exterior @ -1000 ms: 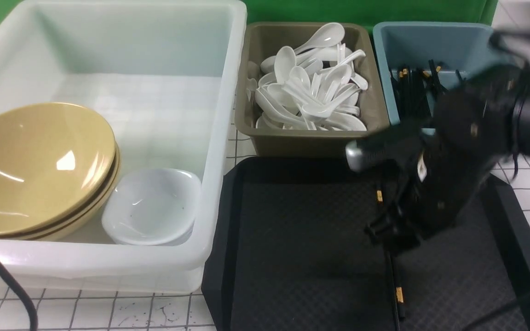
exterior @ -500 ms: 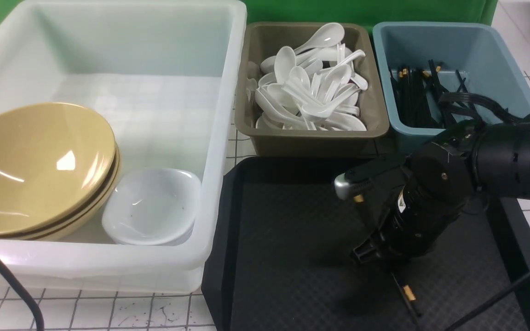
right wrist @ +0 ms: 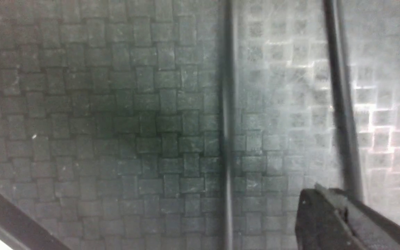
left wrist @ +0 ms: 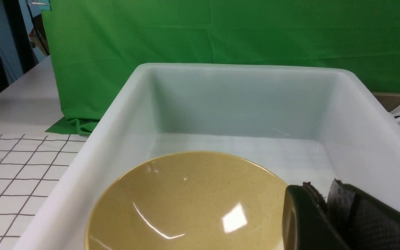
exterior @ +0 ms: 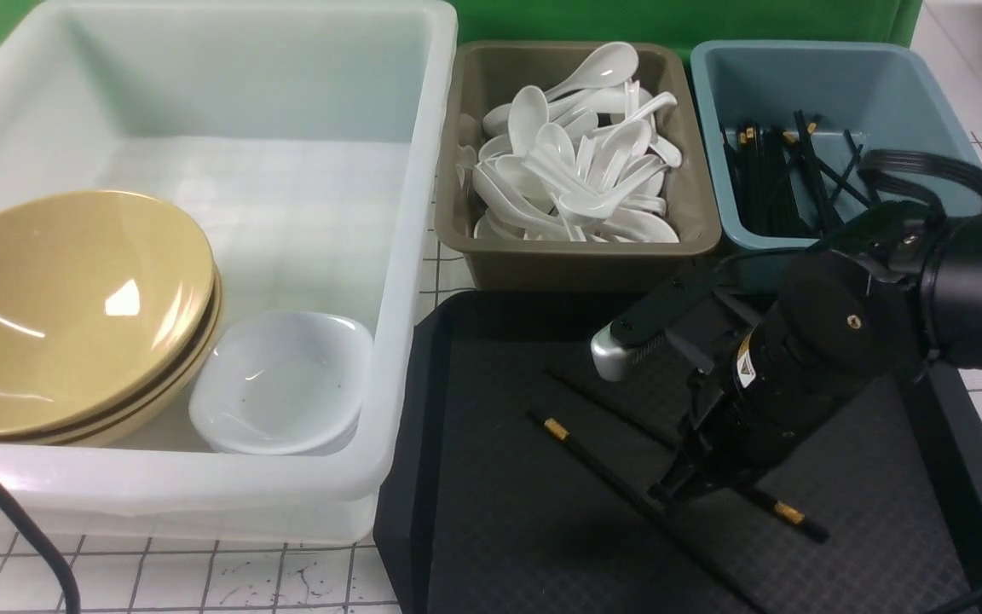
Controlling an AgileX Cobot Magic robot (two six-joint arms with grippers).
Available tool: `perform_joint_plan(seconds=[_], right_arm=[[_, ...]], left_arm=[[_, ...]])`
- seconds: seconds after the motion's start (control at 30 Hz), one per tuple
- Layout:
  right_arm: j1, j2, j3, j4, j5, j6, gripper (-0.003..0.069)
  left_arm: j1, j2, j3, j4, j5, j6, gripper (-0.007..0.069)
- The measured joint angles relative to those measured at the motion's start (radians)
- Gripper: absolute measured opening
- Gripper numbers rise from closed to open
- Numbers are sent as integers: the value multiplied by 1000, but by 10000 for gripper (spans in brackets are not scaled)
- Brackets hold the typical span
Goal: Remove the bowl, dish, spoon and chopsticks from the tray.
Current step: Use the right arm to grab a chopstick
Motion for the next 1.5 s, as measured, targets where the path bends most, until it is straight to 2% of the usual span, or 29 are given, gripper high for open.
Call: perform_joint_plan(seconds=[0.23, 0.33, 0.43, 0.47, 0.5, 0.53, 0.6, 0.7, 0.83, 0.93, 1.0, 1.07, 1.17, 1.3, 1.5], right_arm=[[0, 0, 0, -28, -14, -26, 36], [-25, 1, 0, -60, -26, 24, 48], [-107, 22, 0, -75, -27, 49, 142], [-107, 22, 0, -77, -27, 49, 142], [-137, 43, 0, -78, -26, 38, 211], [-140, 45, 0, -78, -26, 36, 219], [-154, 75, 0, -77, -26, -8, 293], [-157, 106, -1, -76, -44, -71, 333], [-158, 116, -3, -77, -67, -101, 303], [-159, 123, -4, -61, -50, -138, 202], [-159, 129, -11, -32, -35, -176, 103], [-159, 129, -11, -10, -28, -212, 77], [-160, 128, -14, 29, -1, -257, 77], [-159, 86, -16, 116, 123, -293, 77], [-171, -98, -93, 129, 162, -349, 77]], left_arm=[[0, 0, 0, 0, 0, 0, 62], [0, 0, 0, -1, 0, 0, 62], [0, 0, 0, -5, 0, -1, 62], [0, 0, 0, -5, 0, -1, 62], [0, 0, 0, -7, 1, -3, 62], [0, 0, 0, -7, 1, -3, 62], [0, 0, 0, -8, 2, -3, 62], [0, 0, 0, -9, 2, -4, 62], [0, 0, 0, -16, 3, -6, 62], [0, 0, 0, -19, 3, -6, 62], [0, 0, 0, -20, 2, -6, 62], [0, 0, 0, -20, 1, -6, 62], [0, 0, 0, -20, 1, -6, 62], [0, 0, 0, -20, 0, -6, 62], [0, 0, 0, -23, 0, -6, 62]])
